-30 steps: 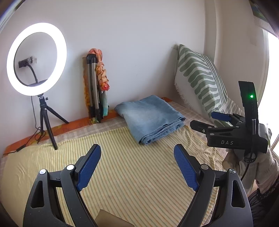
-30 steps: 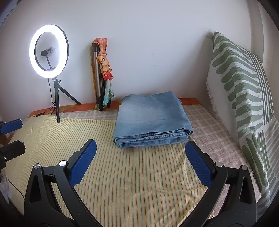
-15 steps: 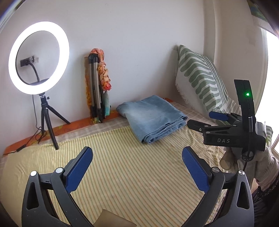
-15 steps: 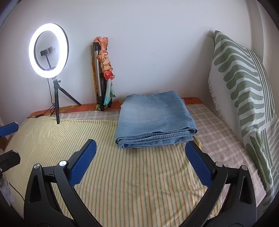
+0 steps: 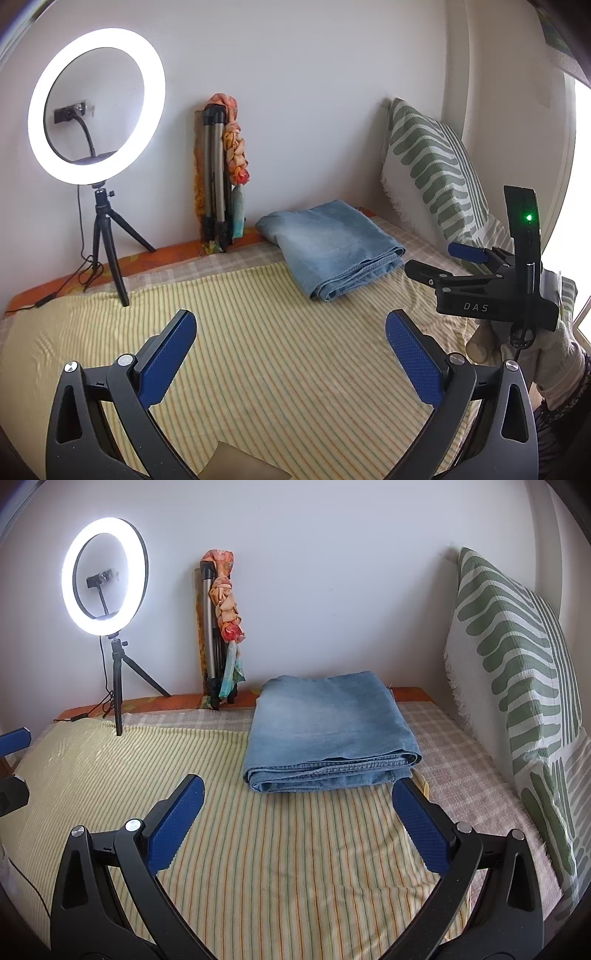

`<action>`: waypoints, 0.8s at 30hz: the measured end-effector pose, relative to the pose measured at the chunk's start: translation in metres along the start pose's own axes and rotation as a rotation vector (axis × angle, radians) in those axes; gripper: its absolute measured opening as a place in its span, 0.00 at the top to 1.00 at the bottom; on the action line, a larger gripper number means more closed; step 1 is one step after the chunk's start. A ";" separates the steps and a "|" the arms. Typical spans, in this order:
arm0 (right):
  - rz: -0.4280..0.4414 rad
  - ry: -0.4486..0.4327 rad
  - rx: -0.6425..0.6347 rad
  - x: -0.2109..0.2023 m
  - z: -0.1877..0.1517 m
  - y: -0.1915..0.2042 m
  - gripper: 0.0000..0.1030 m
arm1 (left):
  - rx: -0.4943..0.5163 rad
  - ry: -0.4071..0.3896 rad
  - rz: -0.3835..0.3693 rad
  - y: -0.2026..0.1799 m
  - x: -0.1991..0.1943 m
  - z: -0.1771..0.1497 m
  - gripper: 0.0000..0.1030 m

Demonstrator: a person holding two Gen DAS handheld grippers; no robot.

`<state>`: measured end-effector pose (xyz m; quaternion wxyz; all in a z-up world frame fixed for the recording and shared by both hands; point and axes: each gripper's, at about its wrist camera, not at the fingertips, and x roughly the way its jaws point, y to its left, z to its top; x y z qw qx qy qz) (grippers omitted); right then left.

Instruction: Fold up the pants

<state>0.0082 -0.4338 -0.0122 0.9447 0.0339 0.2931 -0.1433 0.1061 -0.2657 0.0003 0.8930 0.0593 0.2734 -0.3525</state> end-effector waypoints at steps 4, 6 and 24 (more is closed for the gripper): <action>-0.004 0.004 -0.012 0.001 -0.001 0.001 0.00 | -0.001 0.002 0.003 0.000 0.000 0.000 0.01; -0.002 0.005 -0.013 0.001 -0.001 0.001 0.00 | -0.001 0.003 0.004 0.000 0.000 -0.001 0.01; -0.004 0.009 -0.028 0.000 -0.002 0.001 0.00 | 0.003 0.003 0.002 0.001 -0.001 -0.001 0.01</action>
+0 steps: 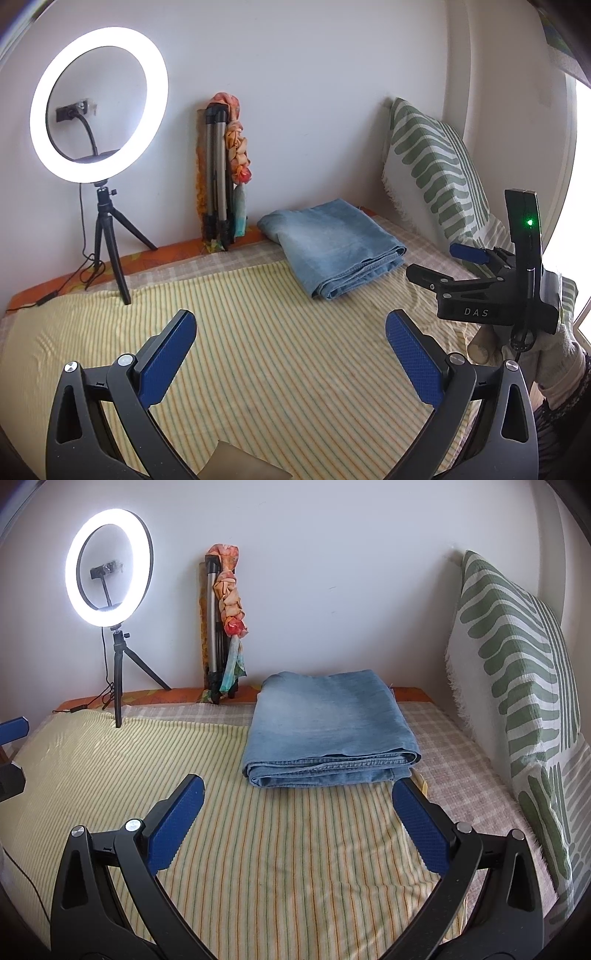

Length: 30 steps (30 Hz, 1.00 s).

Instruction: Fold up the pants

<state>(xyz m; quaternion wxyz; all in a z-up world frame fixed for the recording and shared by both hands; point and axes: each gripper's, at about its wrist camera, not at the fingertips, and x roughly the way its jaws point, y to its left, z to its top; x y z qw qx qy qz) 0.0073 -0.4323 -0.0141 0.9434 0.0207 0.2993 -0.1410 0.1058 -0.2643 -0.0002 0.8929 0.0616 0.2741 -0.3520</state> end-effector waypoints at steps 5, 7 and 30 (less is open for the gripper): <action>-0.001 0.000 0.003 0.000 0.000 0.001 0.00 | 0.001 -0.001 -0.001 0.000 0.000 0.000 0.01; 0.001 0.000 0.002 0.000 0.000 0.001 0.00 | 0.001 -0.002 -0.001 0.000 -0.001 0.000 0.01; 0.001 0.004 0.000 -0.001 -0.002 0.003 0.00 | 0.011 -0.006 0.006 0.000 -0.001 0.000 0.01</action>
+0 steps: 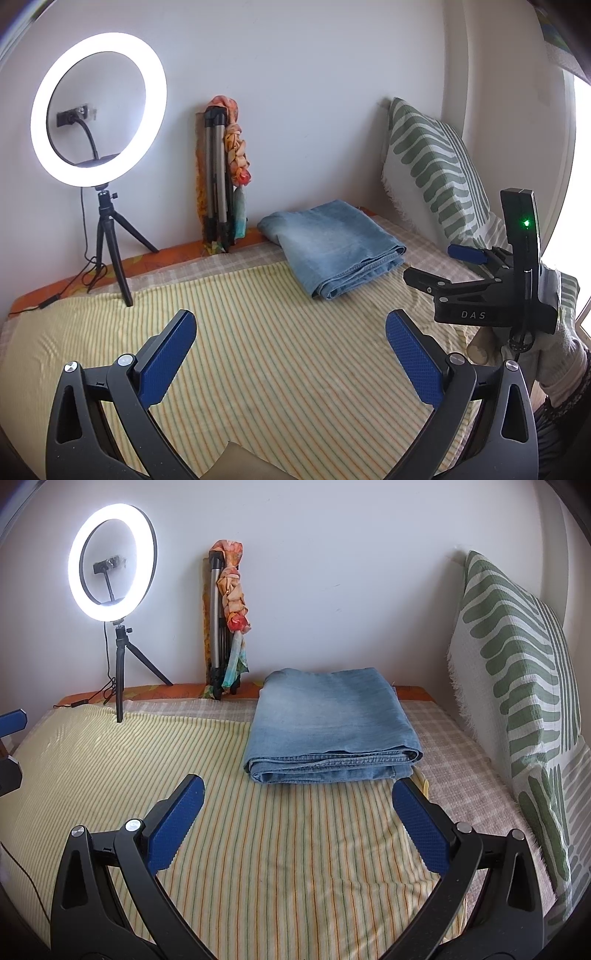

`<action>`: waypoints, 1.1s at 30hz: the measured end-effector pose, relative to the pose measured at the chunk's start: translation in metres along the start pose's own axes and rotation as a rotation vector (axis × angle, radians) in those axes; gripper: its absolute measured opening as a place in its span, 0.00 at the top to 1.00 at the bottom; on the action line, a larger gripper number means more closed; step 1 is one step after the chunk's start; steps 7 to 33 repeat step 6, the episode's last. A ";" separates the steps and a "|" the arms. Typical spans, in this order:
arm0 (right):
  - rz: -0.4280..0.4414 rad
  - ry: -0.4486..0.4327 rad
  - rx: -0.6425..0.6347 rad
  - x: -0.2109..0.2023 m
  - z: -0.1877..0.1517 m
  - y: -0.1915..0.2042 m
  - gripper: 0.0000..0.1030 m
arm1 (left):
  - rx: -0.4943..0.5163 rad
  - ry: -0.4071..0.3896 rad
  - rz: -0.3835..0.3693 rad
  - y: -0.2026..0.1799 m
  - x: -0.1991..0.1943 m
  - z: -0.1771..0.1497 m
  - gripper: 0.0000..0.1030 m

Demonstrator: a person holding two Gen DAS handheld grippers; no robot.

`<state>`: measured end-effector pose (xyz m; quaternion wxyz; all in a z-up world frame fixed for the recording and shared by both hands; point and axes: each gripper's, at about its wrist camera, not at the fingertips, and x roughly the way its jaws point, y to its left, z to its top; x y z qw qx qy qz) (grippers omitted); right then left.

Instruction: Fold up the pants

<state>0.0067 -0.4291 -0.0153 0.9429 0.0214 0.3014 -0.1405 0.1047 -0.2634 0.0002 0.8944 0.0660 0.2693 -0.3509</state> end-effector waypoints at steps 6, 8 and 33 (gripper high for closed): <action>0.008 0.008 -0.011 0.002 -0.005 0.001 0.00 | 0.018 -0.019 0.000 0.000 -0.001 -0.002 0.01; 0.008 0.008 -0.011 0.002 -0.005 0.001 0.00 | 0.018 -0.019 0.000 0.000 -0.001 -0.002 0.01; 0.008 0.008 -0.011 0.002 -0.005 0.001 0.00 | 0.018 -0.019 0.000 0.000 -0.001 -0.002 0.01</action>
